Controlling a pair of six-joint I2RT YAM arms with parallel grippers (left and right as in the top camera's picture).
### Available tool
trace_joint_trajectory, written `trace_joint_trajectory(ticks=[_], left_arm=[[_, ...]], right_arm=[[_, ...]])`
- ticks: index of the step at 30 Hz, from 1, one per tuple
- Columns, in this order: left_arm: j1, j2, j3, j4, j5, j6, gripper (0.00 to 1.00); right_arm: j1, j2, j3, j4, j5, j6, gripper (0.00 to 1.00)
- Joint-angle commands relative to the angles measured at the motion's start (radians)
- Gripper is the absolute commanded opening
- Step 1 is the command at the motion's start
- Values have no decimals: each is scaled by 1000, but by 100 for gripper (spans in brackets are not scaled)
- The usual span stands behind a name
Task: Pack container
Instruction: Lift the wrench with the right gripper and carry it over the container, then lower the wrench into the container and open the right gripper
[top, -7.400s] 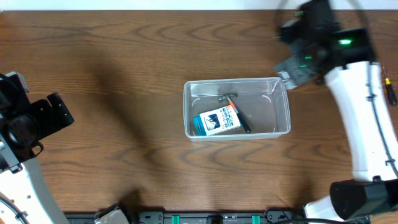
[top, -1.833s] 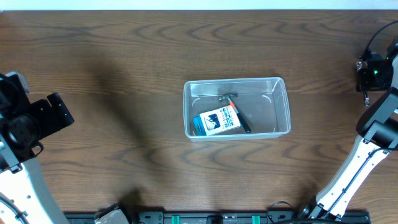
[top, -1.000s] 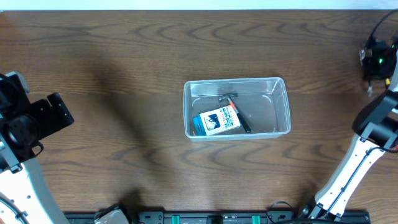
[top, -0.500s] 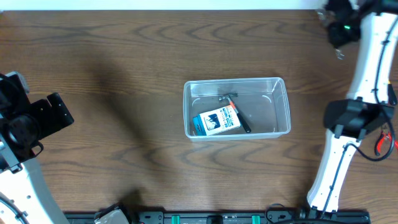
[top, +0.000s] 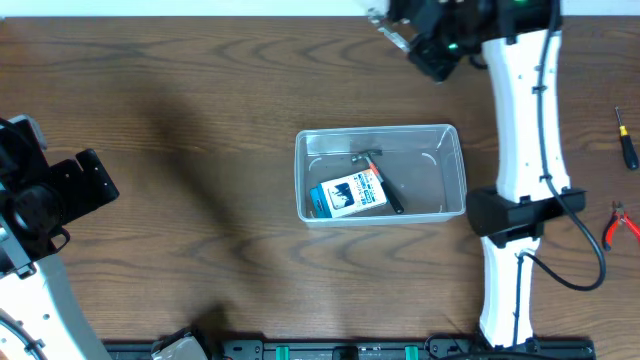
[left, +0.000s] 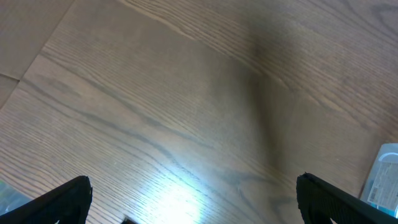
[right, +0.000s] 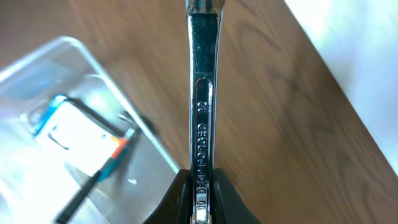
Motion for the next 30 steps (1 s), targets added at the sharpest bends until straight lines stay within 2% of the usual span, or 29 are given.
trace_joint_trajectory(ticks=[1, 16, 30], left_arm=[[5, 3, 11, 0, 8, -12, 98], [5, 3, 11, 0, 7, -12, 98], [5, 3, 11, 0, 8, -13, 98]], right_arm=[[47, -21, -23, -3, -44, -16, 5], [243, -21, -401, -3, -44, -60, 4], [259, -21, -676, 48, -55, -153, 5]])
